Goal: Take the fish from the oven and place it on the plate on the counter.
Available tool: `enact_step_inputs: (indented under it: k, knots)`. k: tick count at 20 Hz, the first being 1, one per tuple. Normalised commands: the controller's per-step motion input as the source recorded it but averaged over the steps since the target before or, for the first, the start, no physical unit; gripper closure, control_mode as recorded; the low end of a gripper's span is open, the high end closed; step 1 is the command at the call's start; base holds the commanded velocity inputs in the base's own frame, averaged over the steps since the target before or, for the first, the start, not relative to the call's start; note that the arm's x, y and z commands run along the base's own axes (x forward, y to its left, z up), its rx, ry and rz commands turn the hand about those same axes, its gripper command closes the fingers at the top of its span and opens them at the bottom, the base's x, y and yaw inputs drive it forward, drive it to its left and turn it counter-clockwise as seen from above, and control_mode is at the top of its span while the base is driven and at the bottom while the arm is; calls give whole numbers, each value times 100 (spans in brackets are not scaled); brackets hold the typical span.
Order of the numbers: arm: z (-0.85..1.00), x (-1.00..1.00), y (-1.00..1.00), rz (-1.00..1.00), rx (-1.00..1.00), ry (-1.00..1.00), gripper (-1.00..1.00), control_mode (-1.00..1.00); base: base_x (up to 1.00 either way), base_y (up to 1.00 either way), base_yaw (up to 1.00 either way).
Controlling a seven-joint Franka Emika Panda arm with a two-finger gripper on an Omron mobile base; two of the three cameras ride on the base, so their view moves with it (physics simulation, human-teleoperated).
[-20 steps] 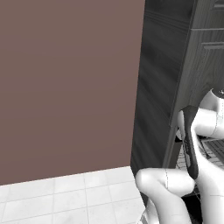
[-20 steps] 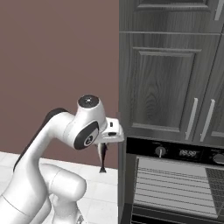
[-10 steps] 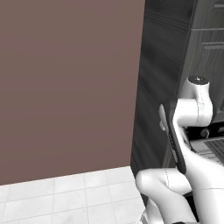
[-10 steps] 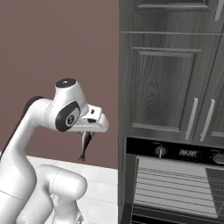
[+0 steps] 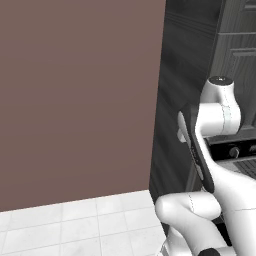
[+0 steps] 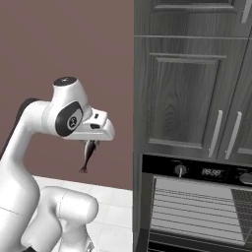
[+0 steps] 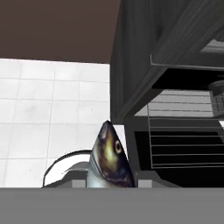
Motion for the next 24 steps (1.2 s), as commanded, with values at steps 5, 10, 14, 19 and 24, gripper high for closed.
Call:
enact_step_inputs:
  k: [5,10,14,19,24]
  knots:
    - [8,-1,16,0,0,0,100,-100,0,0,0]
    - [0,0,3,2,0,0,100,-100,0,0,0]
    - [0,7,9,2,0,-1,100,-100,0,0,0]
    - [0,10,19,5,0,-1,100,-100,0,0,0]
    - [0,1,28,5,0,-1,100,-100,0,0,0]
